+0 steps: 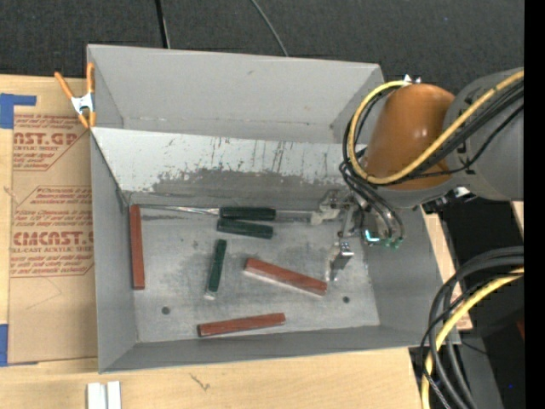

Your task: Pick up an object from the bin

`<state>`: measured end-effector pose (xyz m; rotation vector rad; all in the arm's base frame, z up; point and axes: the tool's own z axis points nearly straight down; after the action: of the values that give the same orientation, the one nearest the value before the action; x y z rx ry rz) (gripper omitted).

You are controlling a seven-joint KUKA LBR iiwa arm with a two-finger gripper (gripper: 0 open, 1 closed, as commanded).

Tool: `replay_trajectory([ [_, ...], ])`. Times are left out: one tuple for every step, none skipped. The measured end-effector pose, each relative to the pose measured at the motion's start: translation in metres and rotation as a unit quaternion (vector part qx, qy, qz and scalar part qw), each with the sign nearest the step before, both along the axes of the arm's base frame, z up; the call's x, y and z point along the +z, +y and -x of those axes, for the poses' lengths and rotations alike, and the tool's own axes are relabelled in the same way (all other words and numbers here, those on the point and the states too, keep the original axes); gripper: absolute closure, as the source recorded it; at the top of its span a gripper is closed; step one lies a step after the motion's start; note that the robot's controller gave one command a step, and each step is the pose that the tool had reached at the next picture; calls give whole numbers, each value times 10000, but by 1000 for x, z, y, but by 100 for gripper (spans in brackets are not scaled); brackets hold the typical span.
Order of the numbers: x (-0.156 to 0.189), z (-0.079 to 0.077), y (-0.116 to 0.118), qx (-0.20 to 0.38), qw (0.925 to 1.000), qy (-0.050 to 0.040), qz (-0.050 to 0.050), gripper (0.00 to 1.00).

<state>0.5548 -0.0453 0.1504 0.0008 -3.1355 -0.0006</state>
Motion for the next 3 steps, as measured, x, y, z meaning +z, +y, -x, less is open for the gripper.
replay_trajectory([
  [4, -2, 0, 2, 10000, -36, 3, 0],
  [-74, 26, 11, -8, 10000, -84, 7, 100],
  [-74, 26, 11, -9, 10000, -84, 8, 100],
])
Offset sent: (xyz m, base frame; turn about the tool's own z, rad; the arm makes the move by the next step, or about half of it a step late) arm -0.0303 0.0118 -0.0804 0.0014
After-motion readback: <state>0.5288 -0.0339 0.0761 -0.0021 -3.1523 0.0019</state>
